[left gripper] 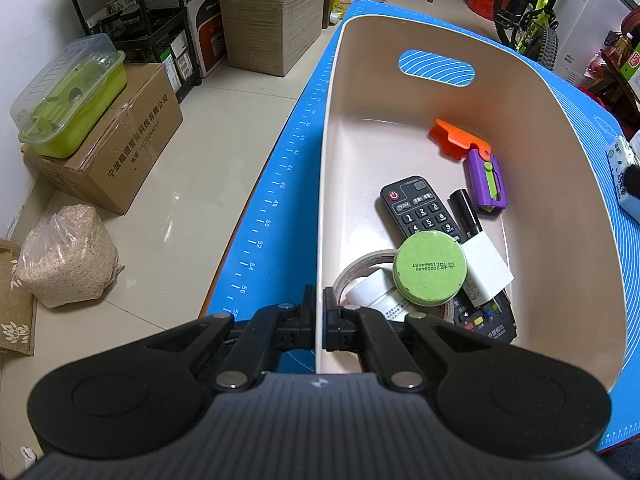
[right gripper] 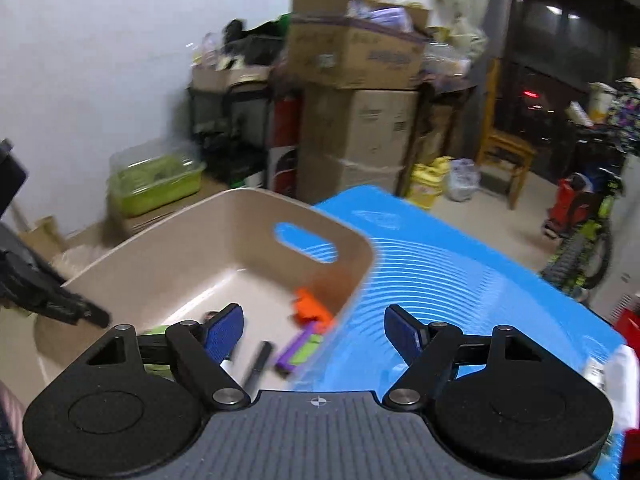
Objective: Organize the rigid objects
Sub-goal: 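Carry the toy knife into the basket and release it beside the remote, then move the right gripper to the silver keys on the mat and grasp them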
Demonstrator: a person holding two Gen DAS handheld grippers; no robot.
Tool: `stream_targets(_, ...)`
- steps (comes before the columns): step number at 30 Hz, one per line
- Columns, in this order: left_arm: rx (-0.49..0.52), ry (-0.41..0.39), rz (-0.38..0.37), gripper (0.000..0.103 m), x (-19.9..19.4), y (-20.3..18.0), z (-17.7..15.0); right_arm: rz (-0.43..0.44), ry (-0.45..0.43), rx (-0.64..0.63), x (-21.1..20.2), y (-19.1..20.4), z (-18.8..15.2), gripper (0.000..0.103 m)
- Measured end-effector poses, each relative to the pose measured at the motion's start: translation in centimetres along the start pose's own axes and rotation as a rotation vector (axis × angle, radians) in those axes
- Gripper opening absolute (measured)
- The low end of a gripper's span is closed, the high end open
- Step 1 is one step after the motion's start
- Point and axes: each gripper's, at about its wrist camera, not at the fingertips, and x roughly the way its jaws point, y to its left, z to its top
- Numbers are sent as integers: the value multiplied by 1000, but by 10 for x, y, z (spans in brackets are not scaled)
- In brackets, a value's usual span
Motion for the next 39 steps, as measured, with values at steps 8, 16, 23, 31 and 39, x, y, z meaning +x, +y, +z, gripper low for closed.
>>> stream_targets(8,0,0,1,3,-1,1,0,-60,78,46,8,-40,-39,81)
stream_targets(16,1,0,2,3,-1,1,0,-56,158,71,41,-35,-83,79)
stream_targets(23,0,0,2,3,-1,1,0,-41,202,34,62,-16,-108,74)
stream_targets(31,1,0,2,3,0,0,0,-64,212,-76,73,6,-115,67)
stream_targets(39,1,1,2,3,0,0,0,-124,155,-93,66,15,-114,49)
